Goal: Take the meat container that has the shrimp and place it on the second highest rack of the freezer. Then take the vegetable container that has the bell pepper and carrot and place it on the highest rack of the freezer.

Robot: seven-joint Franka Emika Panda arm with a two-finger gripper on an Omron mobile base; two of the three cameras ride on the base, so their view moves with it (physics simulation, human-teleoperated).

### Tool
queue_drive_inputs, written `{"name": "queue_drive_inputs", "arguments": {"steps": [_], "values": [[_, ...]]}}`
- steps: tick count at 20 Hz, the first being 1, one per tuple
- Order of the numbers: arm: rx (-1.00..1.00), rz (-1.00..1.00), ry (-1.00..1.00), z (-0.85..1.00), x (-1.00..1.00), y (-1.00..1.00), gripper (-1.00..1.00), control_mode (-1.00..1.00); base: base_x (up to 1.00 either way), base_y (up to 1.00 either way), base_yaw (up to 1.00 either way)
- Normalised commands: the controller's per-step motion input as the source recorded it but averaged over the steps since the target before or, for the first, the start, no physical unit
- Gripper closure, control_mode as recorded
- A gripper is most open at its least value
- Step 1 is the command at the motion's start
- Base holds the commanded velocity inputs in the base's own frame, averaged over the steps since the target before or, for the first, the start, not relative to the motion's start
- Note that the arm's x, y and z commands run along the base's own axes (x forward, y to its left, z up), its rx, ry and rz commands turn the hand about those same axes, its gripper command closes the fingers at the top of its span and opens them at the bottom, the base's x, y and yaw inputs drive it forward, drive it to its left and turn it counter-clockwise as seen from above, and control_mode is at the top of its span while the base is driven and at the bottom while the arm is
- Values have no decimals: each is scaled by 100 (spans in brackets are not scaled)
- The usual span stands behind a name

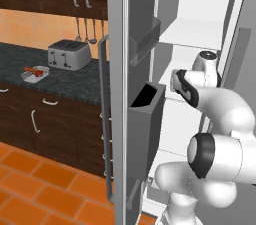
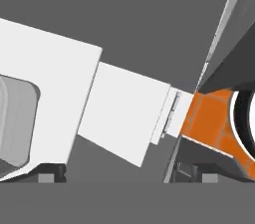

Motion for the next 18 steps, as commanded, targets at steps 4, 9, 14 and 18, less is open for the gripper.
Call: {"name": "queue_drive_inputs", "arguments": {"steps": [4,9,14,18], "values": [[0,11,7,41,-79,3,-100,-100,0,0,0],[-1,29,2,20,-94,7,-100,-100,0,0,0],[-2,43,7,37,-58,42,-100,-100,0,0,0],[-16,35,0,24,-100,3,-100,-100,0,0,0]]}}
